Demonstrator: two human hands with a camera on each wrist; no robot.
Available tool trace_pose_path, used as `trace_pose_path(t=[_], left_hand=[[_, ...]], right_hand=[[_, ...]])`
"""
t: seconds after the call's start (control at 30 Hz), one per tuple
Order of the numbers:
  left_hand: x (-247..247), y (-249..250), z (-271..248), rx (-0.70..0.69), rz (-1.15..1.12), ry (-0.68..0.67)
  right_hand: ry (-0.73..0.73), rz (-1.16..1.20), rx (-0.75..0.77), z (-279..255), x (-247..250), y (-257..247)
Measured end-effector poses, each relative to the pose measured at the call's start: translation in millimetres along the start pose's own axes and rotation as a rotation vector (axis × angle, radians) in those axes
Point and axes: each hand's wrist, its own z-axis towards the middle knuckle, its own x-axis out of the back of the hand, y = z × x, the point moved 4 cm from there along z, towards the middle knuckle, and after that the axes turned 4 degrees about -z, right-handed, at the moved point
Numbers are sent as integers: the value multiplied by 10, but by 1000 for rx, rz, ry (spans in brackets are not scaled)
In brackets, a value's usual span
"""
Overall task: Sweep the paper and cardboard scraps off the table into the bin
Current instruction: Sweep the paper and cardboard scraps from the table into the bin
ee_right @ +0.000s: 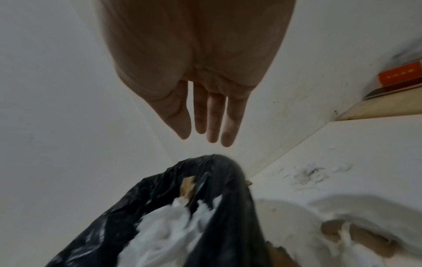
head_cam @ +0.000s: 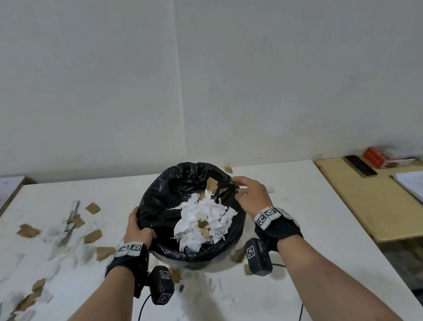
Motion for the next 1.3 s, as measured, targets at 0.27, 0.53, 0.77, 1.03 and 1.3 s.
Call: trace_pose_path(t=[0.27,0.53,0.77,1.03,1.3], left_hand=[[-103,33,871,68,48,98],[-332,175,1735,101,21,166],[-239,99,2115,143,-23,143],[-137,-8,2198,143,-34,121],[-136,3,2159,130,-39,122]], right_hand=[[-93,-221,-181,1093,92,643],[-347,-342,-254,2453,-531,1302],[-480,-542,-141,3032,-1223,1610],[-496,-818,-5,2931,-1559,1679],[-365,-921,89,2743,-1532,1414]])
